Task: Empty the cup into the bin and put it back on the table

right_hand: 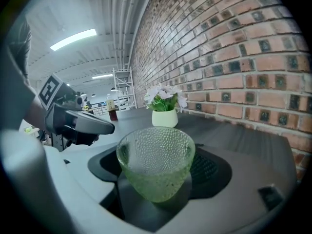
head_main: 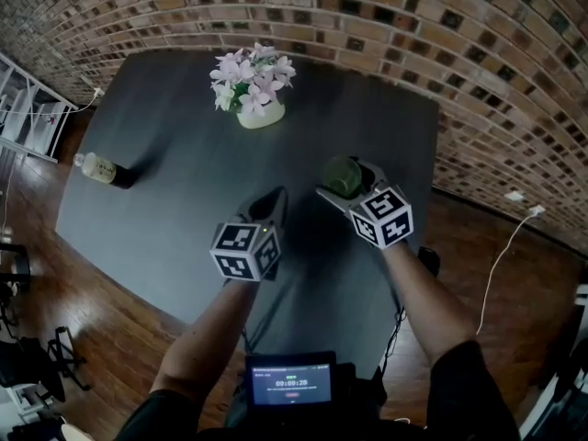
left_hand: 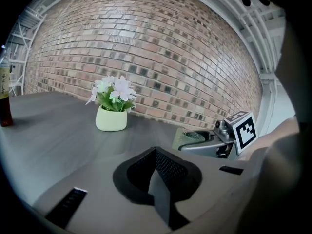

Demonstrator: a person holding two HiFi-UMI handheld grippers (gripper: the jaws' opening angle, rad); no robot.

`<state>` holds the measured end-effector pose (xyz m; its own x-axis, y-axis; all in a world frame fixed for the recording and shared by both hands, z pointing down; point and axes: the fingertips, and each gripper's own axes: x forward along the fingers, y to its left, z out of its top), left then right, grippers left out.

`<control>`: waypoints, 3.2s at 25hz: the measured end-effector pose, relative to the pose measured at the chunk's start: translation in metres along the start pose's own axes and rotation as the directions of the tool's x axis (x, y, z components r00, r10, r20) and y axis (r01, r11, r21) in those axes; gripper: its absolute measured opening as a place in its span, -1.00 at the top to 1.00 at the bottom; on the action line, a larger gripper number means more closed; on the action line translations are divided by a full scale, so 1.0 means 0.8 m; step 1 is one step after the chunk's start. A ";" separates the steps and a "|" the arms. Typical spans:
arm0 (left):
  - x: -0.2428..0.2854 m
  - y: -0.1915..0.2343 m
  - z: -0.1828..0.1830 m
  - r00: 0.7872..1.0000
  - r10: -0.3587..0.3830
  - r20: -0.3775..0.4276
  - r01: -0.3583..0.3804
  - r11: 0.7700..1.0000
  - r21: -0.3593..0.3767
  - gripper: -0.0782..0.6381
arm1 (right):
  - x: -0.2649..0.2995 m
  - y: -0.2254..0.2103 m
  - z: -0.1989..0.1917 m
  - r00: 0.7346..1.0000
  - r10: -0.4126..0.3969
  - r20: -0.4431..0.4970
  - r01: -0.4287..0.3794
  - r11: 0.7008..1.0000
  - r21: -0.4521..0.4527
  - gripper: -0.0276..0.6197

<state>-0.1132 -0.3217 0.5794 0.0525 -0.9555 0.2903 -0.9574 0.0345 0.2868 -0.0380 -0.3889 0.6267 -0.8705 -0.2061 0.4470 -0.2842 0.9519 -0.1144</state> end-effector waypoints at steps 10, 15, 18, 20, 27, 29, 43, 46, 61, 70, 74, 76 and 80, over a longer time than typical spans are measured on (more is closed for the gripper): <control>0.005 0.008 -0.006 1.000 0.010 -0.004 -0.010 1.000 -0.010 0.78 | 0.010 -0.001 -0.006 1.000 0.002 0.016 -0.002 1.000 -0.007 -0.31; 0.005 0.006 -0.005 1.000 0.007 0.002 -0.007 1.000 -0.012 0.78 | 0.012 -0.001 -0.005 1.000 0.009 0.013 -0.009 1.000 0.001 -0.33; 0.003 0.004 -0.006 1.000 -0.009 0.008 0.009 1.000 -0.016 0.78 | 0.012 -0.001 -0.005 1.000 0.002 0.011 -0.002 1.000 0.001 -0.34; 0.002 0.005 -0.008 1.000 -0.007 0.006 0.007 1.000 -0.012 0.78 | 0.011 0.000 -0.006 1.000 -0.006 0.014 0.006 1.000 0.000 -0.34; -0.002 0.005 -0.011 1.000 0.013 -0.004 -0.013 1.000 -0.010 0.78 | 0.000 0.003 -0.001 0.999 -0.001 0.045 0.001 1.000 -0.001 -0.56; -0.006 0.001 -0.007 1.000 0.010 0.002 -0.010 1.000 -0.009 0.78 | -0.007 0.003 0.004 0.999 -0.009 0.054 0.009 1.000 0.001 -0.56; -0.105 -0.053 0.056 0.994 -0.021 0.112 0.024 0.999 -0.024 0.78 | -0.143 0.047 0.065 0.986 -0.061 0.156 0.057 0.998 0.028 -0.10; -0.133 -0.085 0.067 0.991 -0.051 0.120 0.050 0.999 0.011 0.78 | -0.184 0.068 0.069 0.985 -0.063 0.161 0.058 0.998 0.035 0.02; -0.236 -0.156 0.099 0.979 -0.078 0.190 0.084 0.996 -0.025 0.78 | -0.325 0.146 0.096 0.963 -0.063 0.263 0.051 0.997 0.051 0.76; -0.287 -0.192 0.118 0.958 -0.120 0.260 0.113 0.993 0.039 0.78 | -0.388 0.188 0.090 0.961 -0.070 0.266 0.049 0.995 0.082 0.91; -0.303 -0.208 0.122 0.952 -0.131 0.277 0.104 0.989 0.109 0.78 | -0.406 0.201 0.086 0.963 -0.089 0.255 0.070 0.994 0.082 0.91; -0.308 -0.214 0.124 0.953 -0.147 0.266 0.114 0.984 0.136 0.78 | -0.410 0.202 0.083 0.962 -0.100 0.253 0.080 0.993 0.086 0.91; -0.312 -0.213 0.127 0.952 -0.154 0.264 0.121 0.983 0.136 0.78 | -0.417 0.198 0.081 0.960 -0.123 0.253 0.100 0.990 0.102 0.91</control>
<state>0.0083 -0.1188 0.3649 0.1226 -0.9924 -0.0087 -0.9736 -0.1219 0.1928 0.1815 -0.1841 0.4021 -0.9022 -0.3719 0.2186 -0.4090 0.8986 -0.1591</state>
